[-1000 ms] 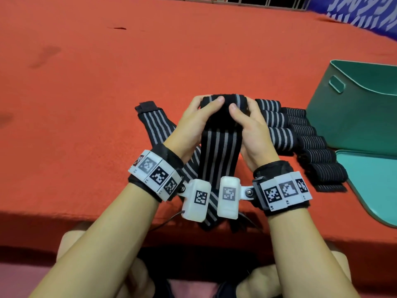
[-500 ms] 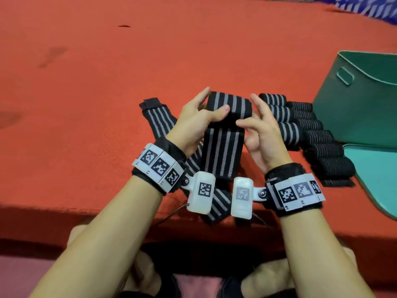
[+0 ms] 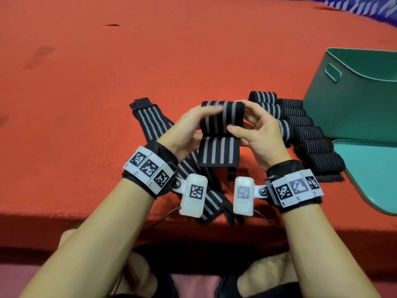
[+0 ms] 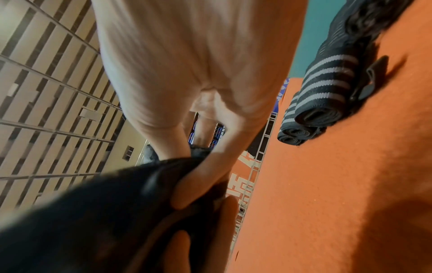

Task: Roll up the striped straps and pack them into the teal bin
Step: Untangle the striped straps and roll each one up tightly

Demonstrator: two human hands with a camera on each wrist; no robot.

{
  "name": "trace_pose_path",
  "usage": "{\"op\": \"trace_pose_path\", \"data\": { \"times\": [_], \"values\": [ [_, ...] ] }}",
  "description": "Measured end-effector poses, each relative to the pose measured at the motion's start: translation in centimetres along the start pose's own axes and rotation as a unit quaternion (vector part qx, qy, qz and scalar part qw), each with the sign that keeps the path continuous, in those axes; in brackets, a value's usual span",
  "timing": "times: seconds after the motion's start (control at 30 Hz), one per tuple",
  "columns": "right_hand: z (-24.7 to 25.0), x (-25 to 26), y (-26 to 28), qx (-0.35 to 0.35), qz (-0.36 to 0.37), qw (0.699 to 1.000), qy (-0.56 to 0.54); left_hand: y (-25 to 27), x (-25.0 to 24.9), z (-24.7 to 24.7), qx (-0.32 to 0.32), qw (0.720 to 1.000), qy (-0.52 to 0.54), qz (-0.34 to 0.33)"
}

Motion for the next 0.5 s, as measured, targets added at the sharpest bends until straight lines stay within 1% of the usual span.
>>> {"op": "trace_pose_path", "data": {
  "times": [0.1, 0.17, 0.27, 0.33, 0.4, 0.43, 0.5],
  "values": [
    [0.0, -0.5, 0.3, 0.016, 0.018, 1.000, 0.019, -0.4, 0.4, 0.0, -0.004, 0.999, -0.031, 0.033],
    [-0.1, -1.0, 0.6, 0.023, 0.005, 1.000, 0.020, -0.6, 0.7, 0.1, -0.018, 0.998, -0.040, 0.045],
    [-0.1, -1.5, 1.0, 0.004, -0.043, 0.999, 0.014, -0.9, 1.5, 0.3, -0.040, 0.998, -0.003, 0.058],
    [0.2, -1.5, 0.8, -0.010, -0.101, 0.995, -0.025, -1.1, 1.9, 0.3, -0.048, 0.997, 0.027, 0.060],
    [0.4, -1.4, 0.7, -0.008, -0.155, 0.986, -0.061, -1.3, 2.2, 0.3, -0.053, 0.997, 0.041, 0.048],
    [0.4, -1.3, 0.9, -0.006, -0.169, 0.984, -0.053, -1.5, 2.3, 0.3, -0.051, 0.997, 0.047, 0.042],
    [0.4, -1.5, 1.0, -0.002, -0.168, 0.986, -0.017, -1.7, 2.5, 0.1, -0.035, 0.998, 0.053, 0.030]
  ]
}}
Point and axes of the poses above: each hand's wrist, its own y-axis away from the middle knuckle, its own z-axis out of the back of the hand, x = y × z, the point moved 1 cm from there along -y, towards the middle knuckle, and after that the axes turned 15 degrees about -x, right-handed, at the moved point
